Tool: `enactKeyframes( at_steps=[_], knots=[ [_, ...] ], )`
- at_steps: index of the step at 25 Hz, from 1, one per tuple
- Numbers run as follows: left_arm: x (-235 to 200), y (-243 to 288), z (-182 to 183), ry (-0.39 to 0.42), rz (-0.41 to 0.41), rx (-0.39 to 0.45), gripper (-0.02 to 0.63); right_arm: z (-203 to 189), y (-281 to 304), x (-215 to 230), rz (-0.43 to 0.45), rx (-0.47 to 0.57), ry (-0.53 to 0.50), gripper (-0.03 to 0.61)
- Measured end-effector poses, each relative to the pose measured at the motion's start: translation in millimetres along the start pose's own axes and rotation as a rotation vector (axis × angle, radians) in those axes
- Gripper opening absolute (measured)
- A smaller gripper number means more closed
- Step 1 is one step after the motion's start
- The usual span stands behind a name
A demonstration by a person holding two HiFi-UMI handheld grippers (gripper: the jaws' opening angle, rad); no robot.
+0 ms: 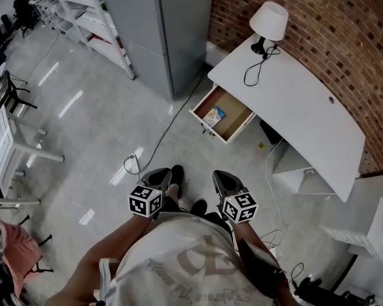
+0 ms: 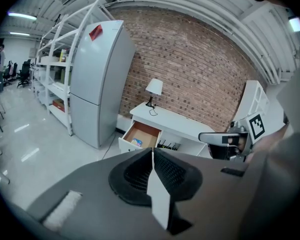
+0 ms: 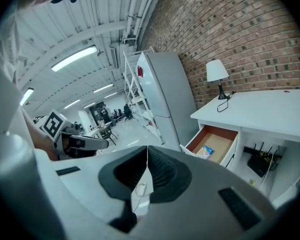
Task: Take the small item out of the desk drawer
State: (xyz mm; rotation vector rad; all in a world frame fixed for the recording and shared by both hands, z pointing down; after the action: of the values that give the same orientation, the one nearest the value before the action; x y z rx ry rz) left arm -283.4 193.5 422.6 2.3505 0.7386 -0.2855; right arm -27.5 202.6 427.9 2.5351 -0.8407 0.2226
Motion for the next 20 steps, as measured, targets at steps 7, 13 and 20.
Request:
enactKeyframes(
  at_steps=[7,13,20],
  knots=[
    [-9,20,14,0.000,-0.022,0.002,0.015,8,14,10,-0.008,-0.025,-0.008,0.006],
    [-17,46,42,0.024,-0.056,-0.002,0.015,17,27,20,-0.024,-0.036,-0.003,0.006],
    [-30,77,70,0.049,-0.101,-0.014,0.015,34,44,38,-0.074,-0.023,0.006,0.006]
  ],
)
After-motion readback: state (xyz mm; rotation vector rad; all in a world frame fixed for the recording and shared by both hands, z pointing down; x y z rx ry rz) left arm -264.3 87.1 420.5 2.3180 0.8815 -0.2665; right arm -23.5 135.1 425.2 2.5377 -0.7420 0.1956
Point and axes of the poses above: the fingertips, and each gripper's own axes: y forward along the fingers, x to its right, z out of its top, the point moved 8 cm from there along -y, backward along the fingers, and after that the axes turned 4 degrees about -y, right-handed, at the moved point
